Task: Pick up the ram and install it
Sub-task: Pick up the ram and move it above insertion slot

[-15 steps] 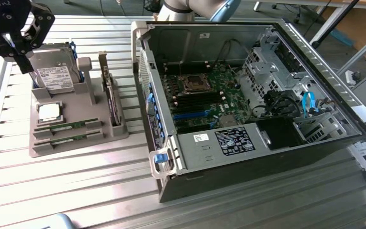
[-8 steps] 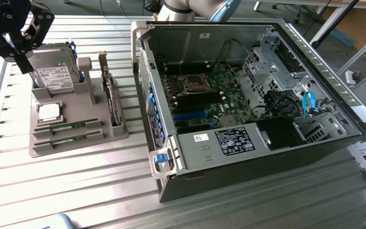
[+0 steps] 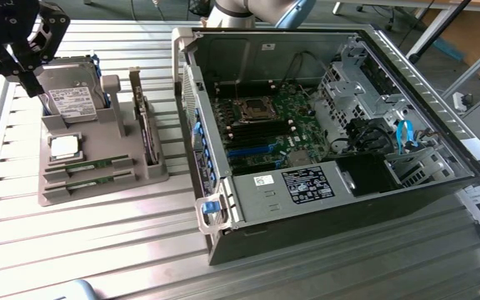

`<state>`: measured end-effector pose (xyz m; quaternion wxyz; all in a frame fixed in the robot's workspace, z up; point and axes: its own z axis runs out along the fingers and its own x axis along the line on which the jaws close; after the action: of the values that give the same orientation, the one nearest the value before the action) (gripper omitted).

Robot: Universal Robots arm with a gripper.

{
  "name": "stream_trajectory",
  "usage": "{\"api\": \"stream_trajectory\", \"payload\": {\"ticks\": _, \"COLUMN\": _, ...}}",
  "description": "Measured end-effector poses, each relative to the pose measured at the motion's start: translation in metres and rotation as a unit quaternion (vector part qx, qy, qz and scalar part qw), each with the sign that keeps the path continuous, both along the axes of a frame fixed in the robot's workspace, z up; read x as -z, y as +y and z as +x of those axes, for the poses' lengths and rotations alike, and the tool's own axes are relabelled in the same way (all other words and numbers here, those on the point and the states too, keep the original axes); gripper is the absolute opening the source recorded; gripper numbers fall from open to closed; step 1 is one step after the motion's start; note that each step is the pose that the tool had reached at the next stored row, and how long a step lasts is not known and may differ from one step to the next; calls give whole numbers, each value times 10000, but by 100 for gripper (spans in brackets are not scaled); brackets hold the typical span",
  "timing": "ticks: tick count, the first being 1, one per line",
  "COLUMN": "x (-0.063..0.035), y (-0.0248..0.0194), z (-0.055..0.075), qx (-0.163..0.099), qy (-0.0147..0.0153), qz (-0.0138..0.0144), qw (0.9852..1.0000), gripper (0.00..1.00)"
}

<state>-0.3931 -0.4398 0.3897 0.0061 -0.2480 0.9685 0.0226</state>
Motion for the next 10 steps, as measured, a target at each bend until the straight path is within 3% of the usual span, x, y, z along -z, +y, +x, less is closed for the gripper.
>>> {"api": "stream_trajectory", "payload": {"ticks": 10, "x": 0, "y": 0, "z": 0, "qx": -327, "qy": 0, "qz": -7, "qw": 9995, "gripper": 11}}
